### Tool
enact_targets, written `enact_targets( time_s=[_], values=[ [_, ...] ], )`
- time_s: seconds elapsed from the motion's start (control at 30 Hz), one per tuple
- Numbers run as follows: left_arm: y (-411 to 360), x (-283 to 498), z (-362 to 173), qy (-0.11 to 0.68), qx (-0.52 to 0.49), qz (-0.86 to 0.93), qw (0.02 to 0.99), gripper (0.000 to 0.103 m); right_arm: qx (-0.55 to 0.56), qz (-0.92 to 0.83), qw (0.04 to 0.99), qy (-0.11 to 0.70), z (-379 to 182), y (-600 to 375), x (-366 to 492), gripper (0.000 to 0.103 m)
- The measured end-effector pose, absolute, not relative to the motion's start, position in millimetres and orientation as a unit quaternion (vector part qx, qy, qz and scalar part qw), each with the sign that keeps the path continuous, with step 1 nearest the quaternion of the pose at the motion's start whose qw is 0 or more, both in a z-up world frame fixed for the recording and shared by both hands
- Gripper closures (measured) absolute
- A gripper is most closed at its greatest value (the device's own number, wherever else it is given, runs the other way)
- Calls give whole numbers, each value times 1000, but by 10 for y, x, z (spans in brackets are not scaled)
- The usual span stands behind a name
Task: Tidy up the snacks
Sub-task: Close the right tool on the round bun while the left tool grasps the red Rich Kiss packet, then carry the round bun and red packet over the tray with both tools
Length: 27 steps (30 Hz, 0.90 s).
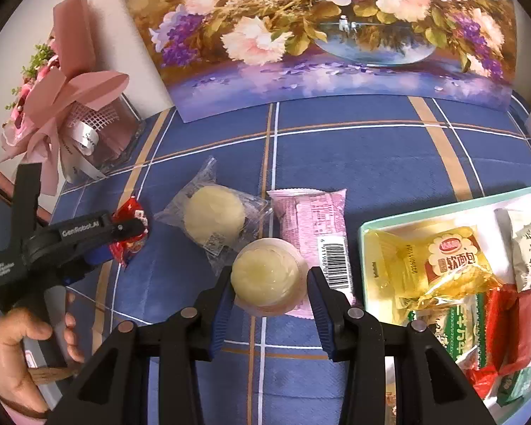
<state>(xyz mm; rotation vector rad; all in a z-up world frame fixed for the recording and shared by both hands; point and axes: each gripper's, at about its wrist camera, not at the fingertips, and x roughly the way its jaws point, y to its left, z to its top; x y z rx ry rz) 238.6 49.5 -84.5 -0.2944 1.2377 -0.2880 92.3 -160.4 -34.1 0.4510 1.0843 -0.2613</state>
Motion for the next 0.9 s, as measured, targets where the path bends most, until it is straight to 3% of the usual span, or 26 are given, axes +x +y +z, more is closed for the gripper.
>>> enact_targets(
  time_s=[0.47, 0.9],
  values=[
    [555, 1901, -478, 547, -186, -107, 809, 57, 226, -136, 828, 494, -40, -1786, 700, 59],
    [-131, 1354, 78, 513, -159, -171, 826, 57, 227, -159, 835, 475, 354, -2094, 326, 59]
  ],
)
